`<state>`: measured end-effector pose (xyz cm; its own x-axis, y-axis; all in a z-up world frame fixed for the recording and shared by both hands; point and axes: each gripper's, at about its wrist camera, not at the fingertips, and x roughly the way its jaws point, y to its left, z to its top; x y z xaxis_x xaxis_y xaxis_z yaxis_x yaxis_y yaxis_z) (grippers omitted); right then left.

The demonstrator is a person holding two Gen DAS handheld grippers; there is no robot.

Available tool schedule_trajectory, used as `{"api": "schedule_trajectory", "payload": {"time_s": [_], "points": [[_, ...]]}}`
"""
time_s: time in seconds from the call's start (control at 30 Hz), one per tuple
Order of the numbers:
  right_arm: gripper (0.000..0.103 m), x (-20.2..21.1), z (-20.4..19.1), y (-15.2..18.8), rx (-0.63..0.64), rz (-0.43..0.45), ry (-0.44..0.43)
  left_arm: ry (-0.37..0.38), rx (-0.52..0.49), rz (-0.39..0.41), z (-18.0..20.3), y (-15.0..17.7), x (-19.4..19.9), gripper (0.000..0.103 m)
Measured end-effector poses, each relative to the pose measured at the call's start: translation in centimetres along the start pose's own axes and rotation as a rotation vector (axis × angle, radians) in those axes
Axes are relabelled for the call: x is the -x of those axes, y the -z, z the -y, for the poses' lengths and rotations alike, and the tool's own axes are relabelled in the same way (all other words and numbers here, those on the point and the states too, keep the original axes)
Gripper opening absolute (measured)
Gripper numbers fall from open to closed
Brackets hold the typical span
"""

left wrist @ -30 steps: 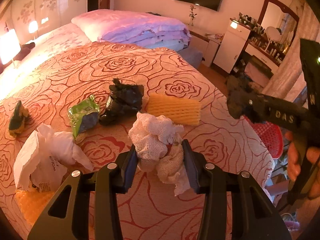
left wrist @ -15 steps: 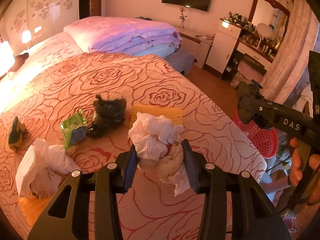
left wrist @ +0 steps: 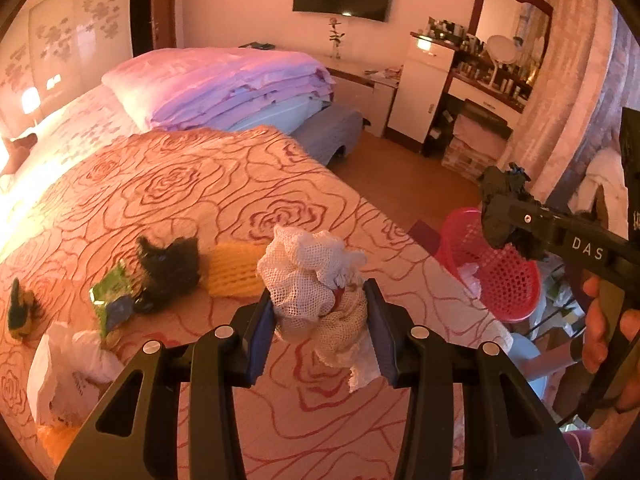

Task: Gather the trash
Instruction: 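Carry the white bundle with the left tool into the wastebasket while the right tool drops the black bag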

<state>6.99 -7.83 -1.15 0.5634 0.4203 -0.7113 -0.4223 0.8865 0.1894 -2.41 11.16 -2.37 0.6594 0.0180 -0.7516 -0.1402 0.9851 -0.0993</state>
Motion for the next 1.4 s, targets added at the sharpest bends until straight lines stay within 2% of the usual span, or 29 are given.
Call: {"api": "schedule_trajectory", "payload": {"time_s": [0.5, 1.0, 1.4], "points": [[0.050, 0.5, 2.9, 0.4, -0.055, 0.003, 0.061, 0.047, -0.047, -0.001, 2.4, -2.0, -1.1, 0.041], [0.051, 2.1, 7.7, 0.9, -0.133, 0.018, 0.153, 0.149, -0.155, -0.012, 7.9, -4.5, -3.2, 0.041], [0.051, 1.5, 11.0, 2.1, -0.200, -0.018, 0.191, 0.238, -0.272, -0.102, 13.7, -4.6, -7.2, 0.041]]}}
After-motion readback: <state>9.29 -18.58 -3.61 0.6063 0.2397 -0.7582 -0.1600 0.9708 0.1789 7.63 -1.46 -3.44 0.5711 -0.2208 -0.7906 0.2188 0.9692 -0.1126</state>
